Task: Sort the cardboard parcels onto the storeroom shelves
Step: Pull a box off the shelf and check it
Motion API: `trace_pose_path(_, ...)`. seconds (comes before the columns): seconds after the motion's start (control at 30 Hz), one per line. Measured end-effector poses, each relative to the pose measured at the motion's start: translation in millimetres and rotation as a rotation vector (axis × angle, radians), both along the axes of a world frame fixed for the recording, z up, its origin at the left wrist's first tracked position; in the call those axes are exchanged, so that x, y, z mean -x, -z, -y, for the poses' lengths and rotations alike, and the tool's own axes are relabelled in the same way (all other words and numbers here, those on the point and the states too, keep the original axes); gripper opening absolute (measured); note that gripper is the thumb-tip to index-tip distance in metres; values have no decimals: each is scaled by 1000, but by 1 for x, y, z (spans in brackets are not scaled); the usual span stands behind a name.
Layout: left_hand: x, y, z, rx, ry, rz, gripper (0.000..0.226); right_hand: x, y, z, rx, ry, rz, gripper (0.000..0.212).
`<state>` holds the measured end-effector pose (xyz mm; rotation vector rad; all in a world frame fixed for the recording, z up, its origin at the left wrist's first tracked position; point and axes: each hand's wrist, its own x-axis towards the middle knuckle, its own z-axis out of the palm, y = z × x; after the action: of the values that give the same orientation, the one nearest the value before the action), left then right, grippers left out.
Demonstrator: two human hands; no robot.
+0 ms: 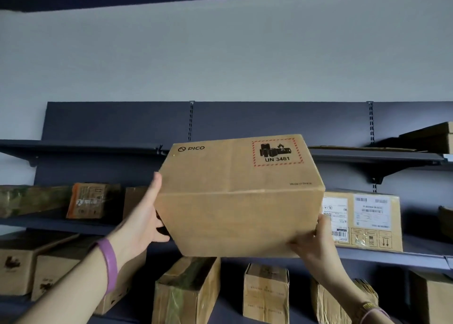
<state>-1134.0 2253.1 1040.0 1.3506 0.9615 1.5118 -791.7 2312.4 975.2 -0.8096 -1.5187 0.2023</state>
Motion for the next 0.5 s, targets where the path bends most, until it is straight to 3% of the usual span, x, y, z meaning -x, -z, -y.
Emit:
trace_pose_path(0.1,0,5,0,-87,-6,125,64,-3,-3,1,58,84,130,60)
trace_pose_path(0.23,6,15,2,-192,-31,230,30,-11,-8,17,277,-472,191,72)
trace_pose_path(0.37,13,26,0,-276,-3,226,31,-8,-12,29,317,-695,154,83)
trace_pose_path(0.5,22,37,-12,-260,53,224,46,2,-8,24,296,-599,-18,61)
